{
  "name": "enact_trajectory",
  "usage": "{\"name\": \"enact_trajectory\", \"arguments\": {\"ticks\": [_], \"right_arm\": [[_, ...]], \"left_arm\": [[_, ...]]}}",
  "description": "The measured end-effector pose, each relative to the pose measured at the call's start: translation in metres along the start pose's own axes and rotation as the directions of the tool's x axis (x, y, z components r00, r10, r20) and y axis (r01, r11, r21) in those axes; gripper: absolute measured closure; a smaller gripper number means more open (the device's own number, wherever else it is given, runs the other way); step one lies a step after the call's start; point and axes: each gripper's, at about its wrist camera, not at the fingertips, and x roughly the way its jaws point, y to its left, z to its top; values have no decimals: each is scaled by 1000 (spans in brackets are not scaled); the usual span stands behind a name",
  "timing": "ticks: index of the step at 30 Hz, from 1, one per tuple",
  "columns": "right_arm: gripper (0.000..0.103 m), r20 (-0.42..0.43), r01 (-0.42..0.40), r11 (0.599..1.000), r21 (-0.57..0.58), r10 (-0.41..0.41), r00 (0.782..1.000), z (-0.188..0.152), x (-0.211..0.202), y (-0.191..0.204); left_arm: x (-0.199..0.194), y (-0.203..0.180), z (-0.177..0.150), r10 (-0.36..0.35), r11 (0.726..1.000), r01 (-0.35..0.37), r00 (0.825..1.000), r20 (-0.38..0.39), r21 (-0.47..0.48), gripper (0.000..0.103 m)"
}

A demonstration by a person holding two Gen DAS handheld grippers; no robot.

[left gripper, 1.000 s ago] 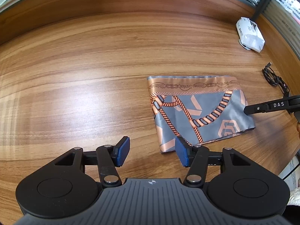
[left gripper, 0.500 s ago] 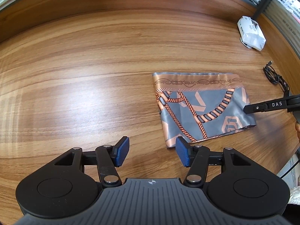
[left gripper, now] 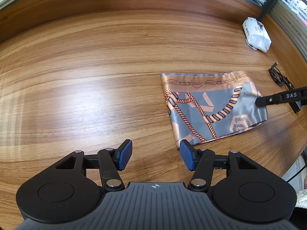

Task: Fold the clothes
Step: 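Grasp the scarf end with the right gripper and fold it over the stack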

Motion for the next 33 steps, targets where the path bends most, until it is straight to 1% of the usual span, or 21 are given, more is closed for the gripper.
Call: {"name": "enact_trajectory", "arguments": {"ticks": [5, 12, 19, 27, 30, 31, 32, 33], "right_arm": [[100, 20, -11, 999, -48, 12, 1000, 5, -12, 29], [100, 13, -28, 991, -133, 30, 999, 12, -9, 81], [100, -30, -29, 971, -238, 22, 999, 14, 18, 139], [100, -89, -47, 951, -307, 20, 996, 13, 53, 189], [89, -100, -50, 945, -324, 18, 995, 12, 58, 196], [77, -99, -50, 943, -330, 18, 995, 12, 58, 197], [70, -95, -51, 941, -334, 20, 995, 13, 57, 197], [69, -89, -52, 940, -338, 23, 996, 11, 54, 195]], "left_arm": [[-3, 9, -4, -13, 1000, 13, 1000, 4, -1, 45], [-10, 32, -10, -15, 1000, 15, 1000, 7, 0, 45], [-19, 62, -16, -3, 1000, 3, 1000, 11, -2, 45], [-25, 88, -18, 12, 1000, -12, 1000, 13, -15, 45], [-26, 89, -16, 13, 1000, -13, 1000, 15, -22, 45], [-26, 88, -16, 12, 1000, -12, 1000, 16, -23, 45], [-25, 87, -15, 11, 1000, -10, 1000, 18, -24, 45], [-25, 86, -14, 9, 1000, -9, 1000, 20, -24, 45]]}}
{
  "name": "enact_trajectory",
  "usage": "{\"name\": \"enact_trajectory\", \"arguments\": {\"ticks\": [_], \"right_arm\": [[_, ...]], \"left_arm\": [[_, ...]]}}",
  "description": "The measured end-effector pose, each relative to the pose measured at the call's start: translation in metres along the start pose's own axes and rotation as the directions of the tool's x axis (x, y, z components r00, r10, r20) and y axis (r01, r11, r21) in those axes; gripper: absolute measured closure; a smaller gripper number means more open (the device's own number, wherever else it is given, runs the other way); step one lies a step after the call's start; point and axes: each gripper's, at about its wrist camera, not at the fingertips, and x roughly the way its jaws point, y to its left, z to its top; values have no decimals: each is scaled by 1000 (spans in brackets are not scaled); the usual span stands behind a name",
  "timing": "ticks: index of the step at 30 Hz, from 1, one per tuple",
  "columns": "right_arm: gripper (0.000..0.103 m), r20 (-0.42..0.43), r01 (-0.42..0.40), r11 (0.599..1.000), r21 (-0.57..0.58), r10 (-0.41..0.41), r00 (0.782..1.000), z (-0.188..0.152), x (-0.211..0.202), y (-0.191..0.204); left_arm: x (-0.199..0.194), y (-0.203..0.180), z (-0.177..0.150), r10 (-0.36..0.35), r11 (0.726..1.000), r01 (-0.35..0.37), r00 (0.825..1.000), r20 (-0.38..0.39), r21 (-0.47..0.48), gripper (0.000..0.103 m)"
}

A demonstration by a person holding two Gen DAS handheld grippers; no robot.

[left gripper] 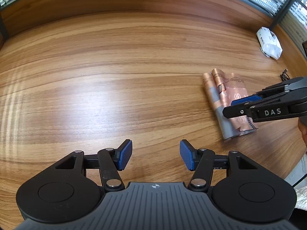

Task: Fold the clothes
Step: 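Grasp the scarf end with the right gripper and fold it over the stack, then open the right gripper and lift it off the folded scarf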

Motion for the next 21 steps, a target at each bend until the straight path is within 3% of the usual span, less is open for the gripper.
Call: {"name": "enact_trajectory", "arguments": {"ticks": [4, 15, 21], "right_arm": [[59, 20, -5, 1000, 0, 5, 1000, -3, -15, -5], [55, 37, 17, 999, 50, -18, 999, -24, -53, -52], [54, 39, 26, 996, 87, -29, 999, -40, -64, -80]], "left_arm": [[2, -8, 3, -14, 1000, 14, 1000, 0, -1, 45], [23, -50, 18, -109, 993, 108, 994, -23, -45, 45], [40, -77, 27, -124, 992, 123, 992, -30, -28, 40]]}}
